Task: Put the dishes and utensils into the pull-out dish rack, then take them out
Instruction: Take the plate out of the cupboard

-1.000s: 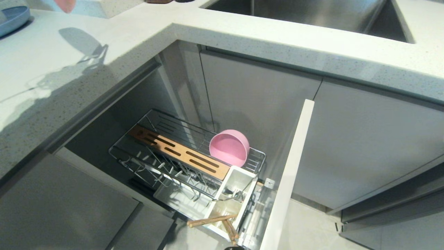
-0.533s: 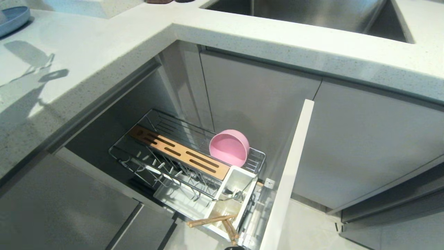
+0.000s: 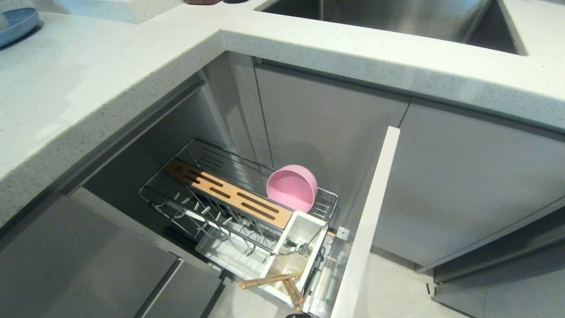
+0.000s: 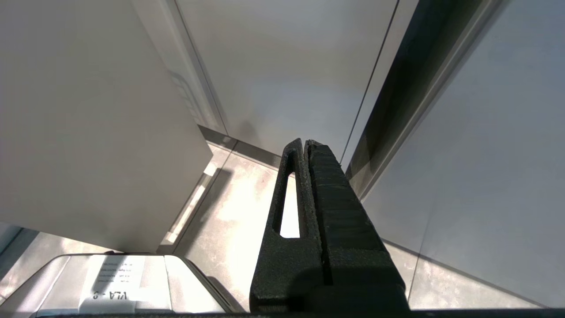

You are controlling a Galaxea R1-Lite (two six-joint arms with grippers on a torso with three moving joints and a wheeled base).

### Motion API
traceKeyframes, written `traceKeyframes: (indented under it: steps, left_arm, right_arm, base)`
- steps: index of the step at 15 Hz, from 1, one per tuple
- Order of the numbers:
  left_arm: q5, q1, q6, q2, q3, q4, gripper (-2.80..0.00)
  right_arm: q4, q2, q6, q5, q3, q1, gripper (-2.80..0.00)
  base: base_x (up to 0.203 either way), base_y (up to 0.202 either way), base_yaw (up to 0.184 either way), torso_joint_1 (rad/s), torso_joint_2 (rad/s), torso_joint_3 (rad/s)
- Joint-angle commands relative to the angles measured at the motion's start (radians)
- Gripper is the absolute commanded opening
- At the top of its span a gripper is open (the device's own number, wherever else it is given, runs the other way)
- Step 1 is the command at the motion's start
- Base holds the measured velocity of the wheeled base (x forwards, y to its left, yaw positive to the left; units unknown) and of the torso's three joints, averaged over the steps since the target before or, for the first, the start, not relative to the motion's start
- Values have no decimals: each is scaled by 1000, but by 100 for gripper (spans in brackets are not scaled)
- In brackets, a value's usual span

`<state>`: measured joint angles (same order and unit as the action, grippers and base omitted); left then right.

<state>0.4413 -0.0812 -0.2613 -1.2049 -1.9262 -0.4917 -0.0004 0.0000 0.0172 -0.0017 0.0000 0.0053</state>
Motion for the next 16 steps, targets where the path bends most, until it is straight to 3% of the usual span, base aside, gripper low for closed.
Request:
traceKeyframes:
  steps: [1, 3, 6, 10, 16]
  left_arm:
    - [-55, 80, -40, 76, 8, -111, -280]
    - [-131, 145, -107, 111, 22, -229, -280]
    - [-211, 243, -128, 117, 23, -396, -280]
    - [-255, 307, -233, 120, 10, -685, -280]
    - [-260, 317, -244, 72, 6, -695, -280]
  right_arm:
    - [0, 0, 1, 0, 2, 1, -280]
    - [0, 0, 1, 0, 2, 1, -280]
    - [0, 0, 0, 0, 2, 1, -280]
    - [0, 0, 0, 0, 2, 1, -280]
    - [0, 0, 0, 0, 2, 1, -280]
  base:
    - [0, 0, 0, 0, 0, 0]
    - [0, 0, 0, 0, 0, 0]
    - [0, 0, 0, 0, 0, 0]
    - [0, 0, 0, 0, 0, 0]
    - [0, 0, 0, 0, 0, 0]
